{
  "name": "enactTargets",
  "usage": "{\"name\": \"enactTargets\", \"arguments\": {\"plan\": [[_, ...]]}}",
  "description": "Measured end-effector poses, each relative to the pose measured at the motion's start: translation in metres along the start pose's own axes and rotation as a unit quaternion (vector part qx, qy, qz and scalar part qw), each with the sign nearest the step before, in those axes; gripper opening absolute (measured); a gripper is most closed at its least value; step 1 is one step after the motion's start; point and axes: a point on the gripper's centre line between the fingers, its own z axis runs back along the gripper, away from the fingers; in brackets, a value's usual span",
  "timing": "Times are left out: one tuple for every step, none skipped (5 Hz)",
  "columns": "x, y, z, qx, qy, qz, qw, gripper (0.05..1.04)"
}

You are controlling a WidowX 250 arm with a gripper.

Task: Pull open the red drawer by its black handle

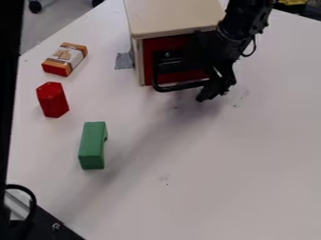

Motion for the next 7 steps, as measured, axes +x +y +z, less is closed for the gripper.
{"name": "enactTargets", "arguments": {"plan": [[-0.001, 0.000, -0.002, -0.001, 0.009, -0.003, 1.0000, 0.702], [-0.002, -0.002, -0.004, -0.004, 0.011, -0.008, 0.9999, 0.411], [-0.002, -0.006, -0.005, 0.000, 0.006, -0.023, 0.9997, 0.199], [-0.001, -0.011, -0.005, 0.001, 0.002, -0.033, 0.9995, 0.168], [-0.005, -0.015, -0.003, -0.003, 0.002, -0.035, 0.9994, 0.168], [-0.008, -0.026, 0.001, -0.009, -0.001, -0.046, 0.9989, 0.157], [-0.014, -0.035, 0.003, -0.011, -0.003, -0.055, 0.9984, 0.145]]}}
